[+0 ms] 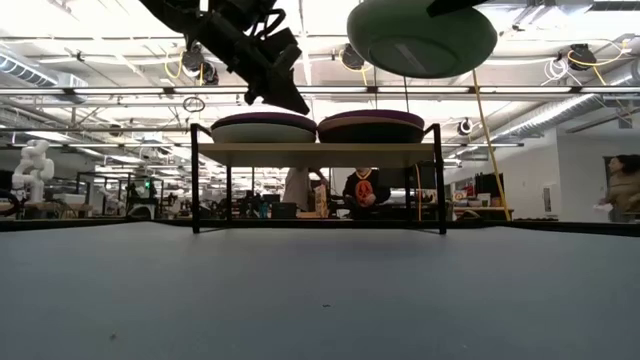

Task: Place and stack plates onto a shelf
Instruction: Stack the green plate on top of the purple plate on the shelf

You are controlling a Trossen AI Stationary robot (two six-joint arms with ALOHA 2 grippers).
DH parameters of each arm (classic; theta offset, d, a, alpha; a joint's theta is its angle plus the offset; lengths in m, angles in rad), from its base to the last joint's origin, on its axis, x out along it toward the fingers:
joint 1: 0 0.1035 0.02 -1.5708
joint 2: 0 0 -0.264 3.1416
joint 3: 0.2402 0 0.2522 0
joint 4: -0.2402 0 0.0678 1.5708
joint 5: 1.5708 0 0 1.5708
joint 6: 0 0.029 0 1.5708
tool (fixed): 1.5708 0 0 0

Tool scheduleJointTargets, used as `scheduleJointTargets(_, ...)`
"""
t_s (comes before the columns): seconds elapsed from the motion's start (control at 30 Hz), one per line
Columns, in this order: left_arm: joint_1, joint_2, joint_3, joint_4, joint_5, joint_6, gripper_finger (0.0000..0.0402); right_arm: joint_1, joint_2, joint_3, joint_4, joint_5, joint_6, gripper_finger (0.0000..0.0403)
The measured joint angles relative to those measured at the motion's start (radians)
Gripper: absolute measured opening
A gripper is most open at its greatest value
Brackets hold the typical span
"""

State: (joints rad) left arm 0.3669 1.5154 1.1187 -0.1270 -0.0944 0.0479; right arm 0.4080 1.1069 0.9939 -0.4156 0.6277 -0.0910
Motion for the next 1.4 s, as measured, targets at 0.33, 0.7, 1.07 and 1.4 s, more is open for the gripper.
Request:
scheduleJointTargets(0.33,0.005,0.000,-0.003,-0.006,0.016,-0.005,0.0003,0.000,0.000,0.000,0.000,0.000,0.000,0.0000)
scheduleJointTargets(0.7,0.002,-0.015,-0.013,-0.016,0.017,-0.014,0.0003,0.000,0.000,0.000,0.001,0.000,0.003,0.0000)
scheduleJointTargets(1.07,-0.116,-0.239,-0.015,-0.093,-0.064,-0.139,0.0003,-0.119,0.000,0.000,0.142,0.026,-0.094,0.0000)
scheduleJointTargets(1.4,-0.251,-0.394,-0.254,0.126,-0.126,-0.157,0.0003,-0.341,0.002,0.000,0.354,-0.044,-0.227,0.0000)
